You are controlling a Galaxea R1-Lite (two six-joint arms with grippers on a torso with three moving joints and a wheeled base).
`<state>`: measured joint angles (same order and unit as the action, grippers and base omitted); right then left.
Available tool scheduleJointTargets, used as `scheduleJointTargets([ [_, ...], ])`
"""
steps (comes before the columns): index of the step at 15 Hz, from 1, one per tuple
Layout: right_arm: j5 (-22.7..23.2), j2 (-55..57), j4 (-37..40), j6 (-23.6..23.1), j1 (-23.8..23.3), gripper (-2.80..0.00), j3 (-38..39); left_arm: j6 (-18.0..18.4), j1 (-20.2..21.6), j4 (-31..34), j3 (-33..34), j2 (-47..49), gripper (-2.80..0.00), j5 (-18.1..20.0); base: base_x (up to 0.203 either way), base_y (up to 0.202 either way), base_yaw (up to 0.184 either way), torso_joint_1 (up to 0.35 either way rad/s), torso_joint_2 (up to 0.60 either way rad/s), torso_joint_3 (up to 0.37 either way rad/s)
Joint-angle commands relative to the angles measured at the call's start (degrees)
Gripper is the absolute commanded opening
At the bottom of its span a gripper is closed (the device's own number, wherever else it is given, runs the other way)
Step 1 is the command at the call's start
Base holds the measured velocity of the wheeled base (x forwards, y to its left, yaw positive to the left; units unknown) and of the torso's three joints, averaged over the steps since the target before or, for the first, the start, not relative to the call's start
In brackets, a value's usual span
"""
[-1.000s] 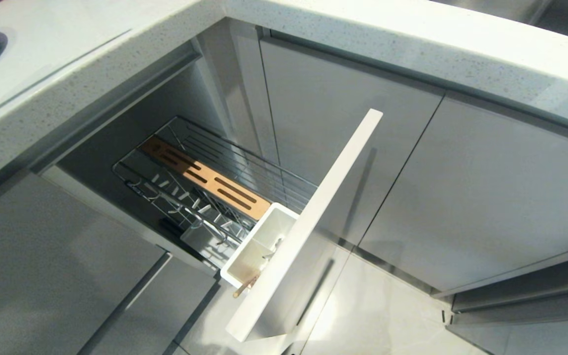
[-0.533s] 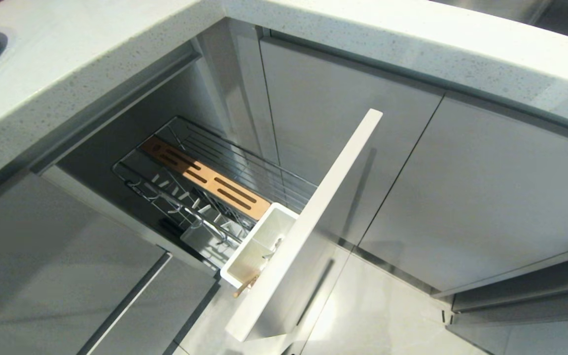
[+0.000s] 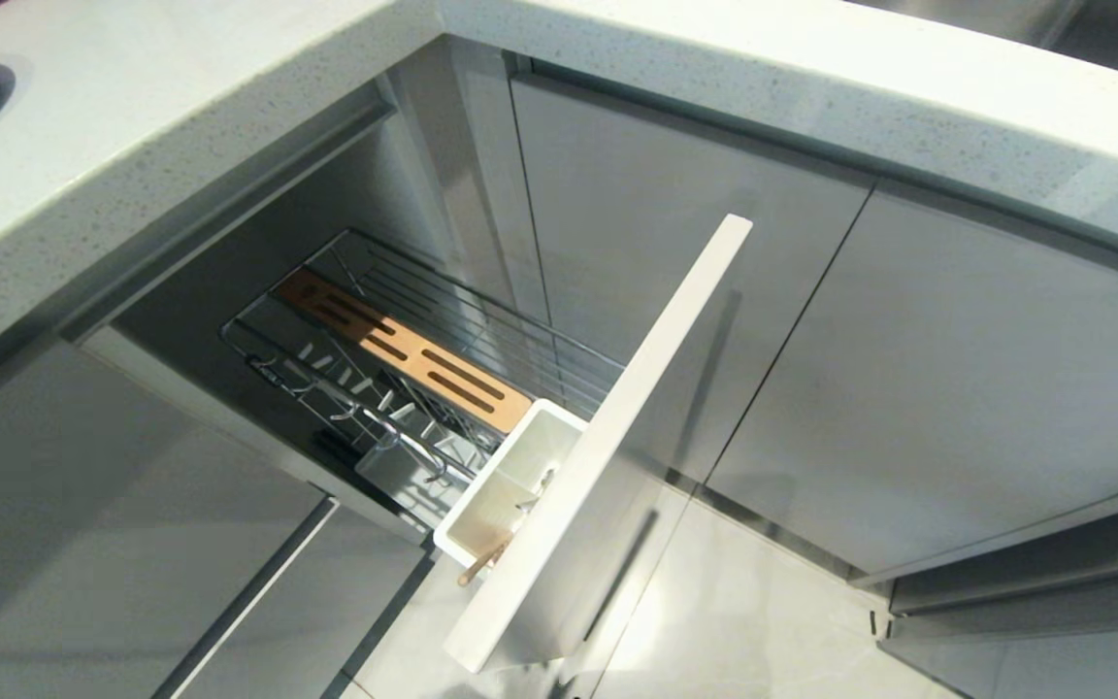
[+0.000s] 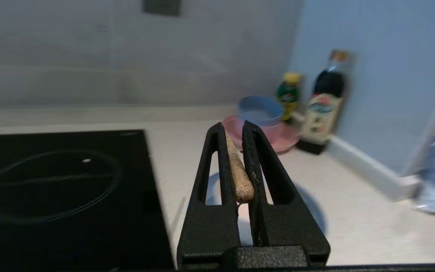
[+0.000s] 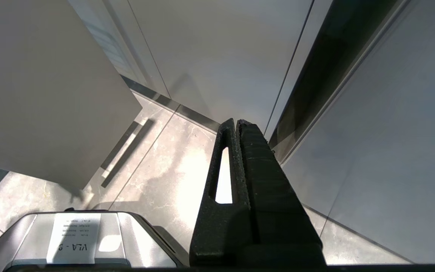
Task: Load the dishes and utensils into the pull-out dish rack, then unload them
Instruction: Take the chopsticks out of the cupboard
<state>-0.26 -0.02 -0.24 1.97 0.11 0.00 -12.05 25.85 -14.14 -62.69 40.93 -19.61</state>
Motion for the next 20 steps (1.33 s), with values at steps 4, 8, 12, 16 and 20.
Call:
scheduleJointTargets([
  [4,0.0,-0.2,0.0,0.0,0.0,-2.80,0.1,0.1,5.1,-13.7,14.8,-3.5,-2.80,0.4,0.000,0.000,0.000,0.000,0.00,0.000],
  [8,-0.1,-0.2,0.0,0.0,0.0,-2.80,0.1,0.4,6.6,-27.2,25.7,-5.2,-2.80,1.7,0.000,0.000,0.000,0.000,0.00,0.000],
  [12,0.0,-0.2,0.0,0.0,0.0,-2.80,0.1,-1.0,7.1,-33.2,30.8,-2.9,-2.80,4.5,0.000,0.000,0.000,0.000,0.00,0.000],
  [16,0.0,-0.2,0.0,0.0,0.0,-2.80,0.1,-4.8,7.0,-33.1,28.7,2.0,-2.80,5.3,0.000,0.000,0.000,0.000,0.00,0.000],
  [20,0.0,-0.2,0.0,0.0,0.0,-2.80,0.1,-7.9,7.1,-33.2,27.4,6.1,-2.80,5.5,0.000,0.000,0.000,0.000,0.00,0.000],
])
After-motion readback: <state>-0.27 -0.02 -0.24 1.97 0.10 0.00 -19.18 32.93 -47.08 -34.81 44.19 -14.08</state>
